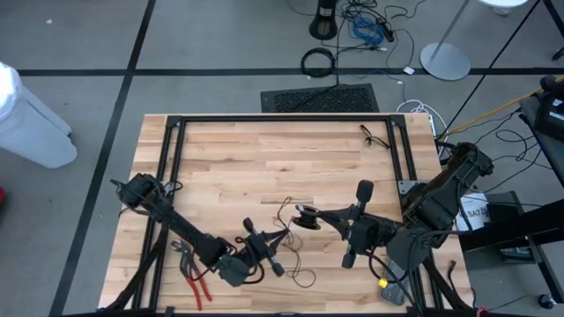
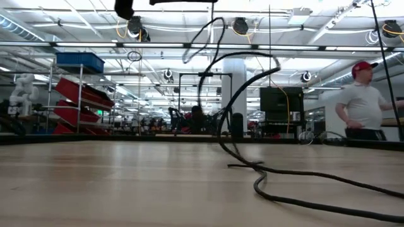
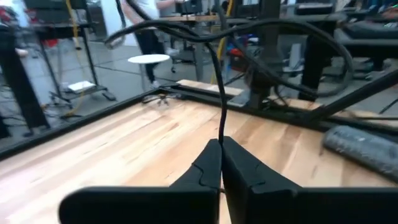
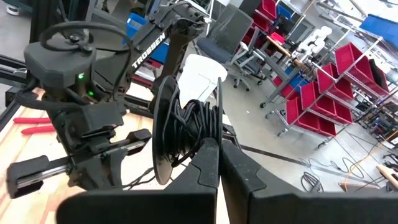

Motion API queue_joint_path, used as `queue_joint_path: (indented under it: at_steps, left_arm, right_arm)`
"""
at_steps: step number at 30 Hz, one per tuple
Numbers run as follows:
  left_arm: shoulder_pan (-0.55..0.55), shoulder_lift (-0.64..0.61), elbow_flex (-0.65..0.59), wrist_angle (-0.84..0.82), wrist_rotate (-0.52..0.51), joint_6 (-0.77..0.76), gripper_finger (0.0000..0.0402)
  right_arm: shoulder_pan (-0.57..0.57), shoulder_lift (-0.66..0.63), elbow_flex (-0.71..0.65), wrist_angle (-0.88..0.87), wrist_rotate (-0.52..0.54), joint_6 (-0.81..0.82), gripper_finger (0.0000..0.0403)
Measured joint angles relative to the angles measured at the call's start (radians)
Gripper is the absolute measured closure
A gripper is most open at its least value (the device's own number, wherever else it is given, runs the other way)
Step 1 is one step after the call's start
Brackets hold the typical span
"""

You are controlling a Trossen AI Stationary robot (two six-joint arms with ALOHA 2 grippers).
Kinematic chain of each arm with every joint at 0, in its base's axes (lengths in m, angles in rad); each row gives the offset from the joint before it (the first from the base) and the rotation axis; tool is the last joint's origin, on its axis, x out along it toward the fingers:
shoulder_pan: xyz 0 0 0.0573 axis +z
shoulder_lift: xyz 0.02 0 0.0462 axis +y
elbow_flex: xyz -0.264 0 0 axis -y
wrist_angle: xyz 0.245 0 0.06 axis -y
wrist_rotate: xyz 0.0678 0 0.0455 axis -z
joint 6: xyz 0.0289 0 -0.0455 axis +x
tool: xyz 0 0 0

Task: Coil cords
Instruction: Coil the black wire onto the black spool

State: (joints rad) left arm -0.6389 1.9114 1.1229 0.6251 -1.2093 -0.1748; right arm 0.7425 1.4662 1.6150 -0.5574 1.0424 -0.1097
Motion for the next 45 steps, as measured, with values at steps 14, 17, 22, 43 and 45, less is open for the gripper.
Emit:
queue_joint_path:
  at_steps: [14,17,22,43,45]
  left_arm:
    - [-0.074,0.000,0.000,-0.322,-0.197,-0.269,0.0398]
    - [-0.092,0.000,0.000,-0.384,-0.212,-0.351,0.0399]
    - [-0.130,0.000,0.000,-0.446,-0.257,-0.445,0.0399]
    - [-0.264,0.000,0.000,-0.455,-0.359,-0.475,0.0400]
    - [-0.271,0.000,0.000,-0.455,-0.360,-0.475,0.0400]
  right_arm:
    - [0.117,0.000,0.000,0.219,0.009,-0.203,0.0403]
    - [0.138,0.000,0.000,0.248,0.026,-0.237,0.0403]
    - [0.168,0.000,0.000,0.257,0.110,-0.278,0.0403]
    - [0.292,0.000,0.000,0.425,0.301,-0.512,0.0403]
    - [0.298,0.000,0.000,0.466,0.302,-0.556,0.0403]
